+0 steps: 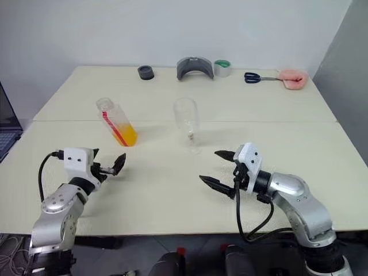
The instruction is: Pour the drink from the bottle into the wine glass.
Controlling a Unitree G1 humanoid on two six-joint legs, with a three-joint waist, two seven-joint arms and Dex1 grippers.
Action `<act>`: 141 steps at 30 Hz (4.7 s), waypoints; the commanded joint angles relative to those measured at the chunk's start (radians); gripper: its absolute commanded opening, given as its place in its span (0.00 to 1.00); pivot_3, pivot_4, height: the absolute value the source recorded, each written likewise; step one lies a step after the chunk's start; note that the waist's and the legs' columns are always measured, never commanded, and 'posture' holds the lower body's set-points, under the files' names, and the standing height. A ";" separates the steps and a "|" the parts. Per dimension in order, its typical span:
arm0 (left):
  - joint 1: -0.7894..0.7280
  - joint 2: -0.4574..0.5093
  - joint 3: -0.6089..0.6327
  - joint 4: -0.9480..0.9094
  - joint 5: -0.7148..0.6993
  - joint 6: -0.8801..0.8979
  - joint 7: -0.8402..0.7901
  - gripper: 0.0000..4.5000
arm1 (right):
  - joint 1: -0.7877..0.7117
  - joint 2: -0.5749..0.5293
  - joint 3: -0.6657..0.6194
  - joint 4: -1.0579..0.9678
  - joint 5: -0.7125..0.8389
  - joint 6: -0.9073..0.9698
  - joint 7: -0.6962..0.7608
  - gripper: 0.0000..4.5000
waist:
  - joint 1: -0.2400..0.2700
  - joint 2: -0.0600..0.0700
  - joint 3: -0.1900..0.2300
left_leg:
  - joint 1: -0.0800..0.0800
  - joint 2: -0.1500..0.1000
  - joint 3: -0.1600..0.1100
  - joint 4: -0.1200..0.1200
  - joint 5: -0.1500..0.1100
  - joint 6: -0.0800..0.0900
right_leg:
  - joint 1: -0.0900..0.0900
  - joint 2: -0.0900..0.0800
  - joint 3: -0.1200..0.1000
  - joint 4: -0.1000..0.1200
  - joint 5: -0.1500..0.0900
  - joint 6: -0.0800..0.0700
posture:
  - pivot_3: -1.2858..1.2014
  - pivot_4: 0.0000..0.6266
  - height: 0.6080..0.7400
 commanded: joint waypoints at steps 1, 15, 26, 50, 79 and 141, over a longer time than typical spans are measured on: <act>-0.060 0.017 0.017 0.042 0.007 -0.036 0.002 1.00 | -0.002 -0.025 -0.015 -0.065 0.046 0.034 -0.007 1.00 | 0.003 0.000 0.000 | 0.001 0.000 0.000 0.000 0.000 0.000 | 0.001 0.000 0.000 -0.001 0.000 0.000 | 0.52 0.24 1.00; -0.237 0.055 -0.017 0.187 0.023 -0.041 -0.049 1.00 | -0.046 -0.040 0.016 -0.090 0.047 0.049 -0.040 1.00 | 0.008 0.000 0.000 | 0.001 -0.001 0.000 0.000 0.000 0.000 | 0.002 -0.001 -0.001 -0.001 0.000 0.000 | 0.52 0.24 1.00; -0.380 0.071 -0.047 0.346 0.037 -0.075 -0.105 1.00 | -0.068 -0.048 0.029 -0.101 0.051 0.048 -0.042 1.00 | 0.009 0.000 0.000 | 0.001 -0.001 0.000 0.000 0.000 0.000 | 0.002 -0.001 -0.001 -0.001 0.000 0.000 | 0.52 0.24 1.00; -0.575 0.057 -0.059 0.667 0.033 -0.206 -0.192 0.39 | -0.075 -0.015 0.024 -0.088 0.037 0.018 -0.102 1.00 | 0.010 -0.001 0.000 | 0.001 -0.001 -0.001 0.001 0.000 0.000 | 0.002 -0.001 -0.001 -0.001 0.000 0.000 | 0.52 0.24 1.00; -0.904 0.103 -0.457 0.752 0.542 -0.804 -0.121 0.39 | -0.127 0.046 -0.034 0.032 -0.010 -0.111 -0.145 1.00 | 0.010 -0.005 0.004 | 0.000 -0.002 -0.001 0.001 0.000 0.000 | 0.001 -0.001 -0.001 -0.001 0.000 0.000 | 0.52 0.24 1.00; -1.221 0.165 -0.772 1.134 1.071 -1.026 0.551 0.39 | -0.089 0.101 -0.039 0.052 -0.056 -0.219 -0.196 1.00 | 0.010 -0.006 0.004 | -0.001 -0.003 0.000 0.001 0.000 0.000 | 0.001 -0.001 -0.002 0.001 0.000 0.000 | 0.52 0.24 1.00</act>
